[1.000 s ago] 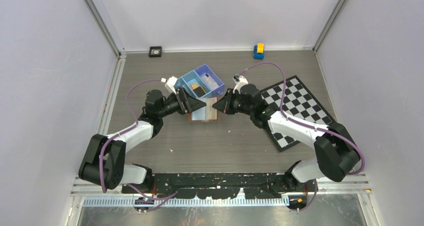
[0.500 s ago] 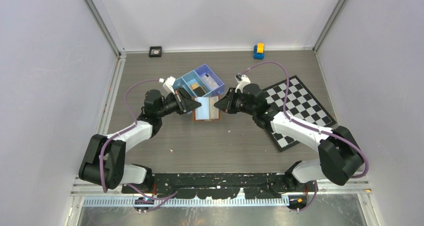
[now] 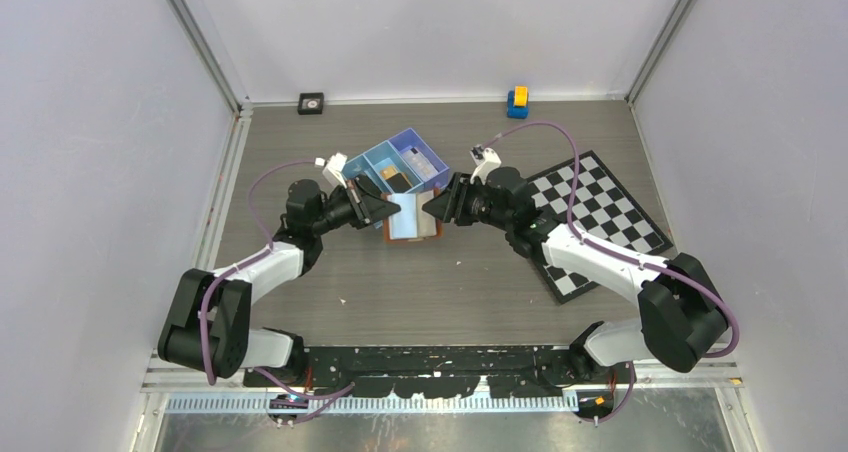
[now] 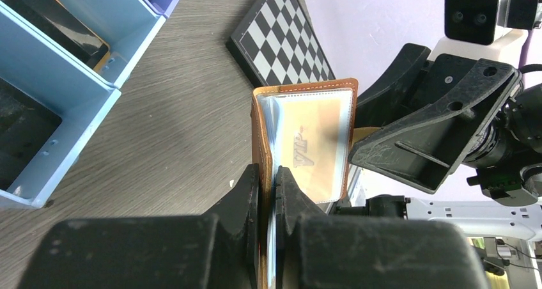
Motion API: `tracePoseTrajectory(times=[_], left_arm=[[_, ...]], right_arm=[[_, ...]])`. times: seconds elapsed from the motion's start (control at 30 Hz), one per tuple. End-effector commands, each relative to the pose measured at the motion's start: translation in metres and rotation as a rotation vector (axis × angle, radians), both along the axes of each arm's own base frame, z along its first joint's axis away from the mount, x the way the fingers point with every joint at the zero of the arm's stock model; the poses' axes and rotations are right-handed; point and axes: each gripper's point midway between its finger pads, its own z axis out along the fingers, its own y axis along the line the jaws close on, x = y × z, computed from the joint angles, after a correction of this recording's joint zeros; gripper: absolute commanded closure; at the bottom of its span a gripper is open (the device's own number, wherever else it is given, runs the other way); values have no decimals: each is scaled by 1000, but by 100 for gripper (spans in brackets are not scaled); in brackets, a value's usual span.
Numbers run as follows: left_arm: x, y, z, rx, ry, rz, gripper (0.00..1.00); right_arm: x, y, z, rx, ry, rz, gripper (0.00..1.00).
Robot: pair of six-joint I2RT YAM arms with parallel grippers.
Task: Take the credit cards out of the card holder
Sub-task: Remove the credit card from the card holder.
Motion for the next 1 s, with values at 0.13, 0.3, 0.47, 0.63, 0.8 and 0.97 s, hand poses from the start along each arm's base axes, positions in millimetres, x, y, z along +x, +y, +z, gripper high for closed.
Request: tracePoseTrajectory(times=[0.13,0.3,0.47,0.63,0.8,0.97], left_arm=[[5,3,16,-35,-52,8,100],[6,5,14,-33,-39,16,100],[7,5,13,-33,-35,17,100],[7,5,13,-34,-32,14,100],[7,4,12,-39,-29,8,100],[7,4,13,-42,-29,6,100]], right_arm=[[-1,3,29,65,-76,15,50],[-1,3,30,71,-78,14,59],[-4,5,34,93,-87,34,59],[-7,8,37,111,-95,54,72],[-10,13,38,128,-96,88,92],[-10,15,36,122,-87,100,84]])
